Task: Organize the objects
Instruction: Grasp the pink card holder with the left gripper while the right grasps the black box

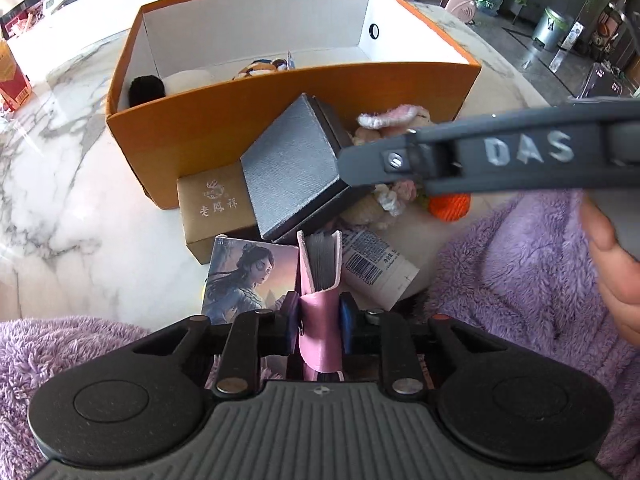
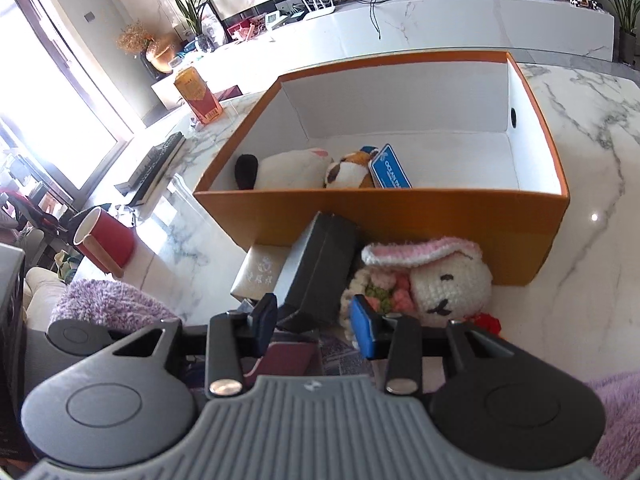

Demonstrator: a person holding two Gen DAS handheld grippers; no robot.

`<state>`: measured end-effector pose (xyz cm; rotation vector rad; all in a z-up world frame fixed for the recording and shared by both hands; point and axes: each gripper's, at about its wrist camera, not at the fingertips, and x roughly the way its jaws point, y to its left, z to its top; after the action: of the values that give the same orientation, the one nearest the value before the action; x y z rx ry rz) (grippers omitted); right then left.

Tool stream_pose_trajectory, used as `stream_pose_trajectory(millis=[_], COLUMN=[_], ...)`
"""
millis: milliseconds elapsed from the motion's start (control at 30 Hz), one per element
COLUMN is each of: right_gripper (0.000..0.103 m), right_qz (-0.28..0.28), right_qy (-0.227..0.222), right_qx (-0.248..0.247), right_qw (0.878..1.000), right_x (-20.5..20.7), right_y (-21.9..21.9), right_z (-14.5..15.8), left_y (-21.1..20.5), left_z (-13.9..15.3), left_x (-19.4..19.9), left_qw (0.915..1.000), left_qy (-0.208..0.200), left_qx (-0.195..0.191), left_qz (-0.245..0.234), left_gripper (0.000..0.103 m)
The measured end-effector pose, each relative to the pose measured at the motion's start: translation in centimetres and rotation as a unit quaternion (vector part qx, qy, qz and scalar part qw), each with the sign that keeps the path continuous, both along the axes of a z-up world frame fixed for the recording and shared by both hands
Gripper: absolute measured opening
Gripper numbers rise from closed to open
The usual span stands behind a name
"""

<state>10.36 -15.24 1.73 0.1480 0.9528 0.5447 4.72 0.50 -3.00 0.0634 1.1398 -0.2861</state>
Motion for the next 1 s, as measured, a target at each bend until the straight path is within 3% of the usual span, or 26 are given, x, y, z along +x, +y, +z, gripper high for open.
stream_pose_trajectory(millis=[367,667,1000], right_gripper=[0.046,0.044,0.038], right_qz=[-0.014,-0.024,-0.011], right_qy=[0.026,0.057,-0.013], right_qx=[-0.018,-0.003,-0.015], right_qw=[0.999,0.998,1.0], right_x=[4.1,5.7,3.2], right_y=[2.4,2.5,2.2], right_z=[-1.3,-2.7,1.2], left_y=[1.3,2.0,3.0], left_z=[2.8,4.1,6.9], left_x=[0.1,0.9,0.2], left_qw=[0.999,0.9976,0.9939], left_qy=[-0.021,-0.038,-0.074], left_qx=[-0.036,-0.047,-0.068], left_qz=[0.013,0.032,0.045], left_gripper=[0.024,0.024,0.024])
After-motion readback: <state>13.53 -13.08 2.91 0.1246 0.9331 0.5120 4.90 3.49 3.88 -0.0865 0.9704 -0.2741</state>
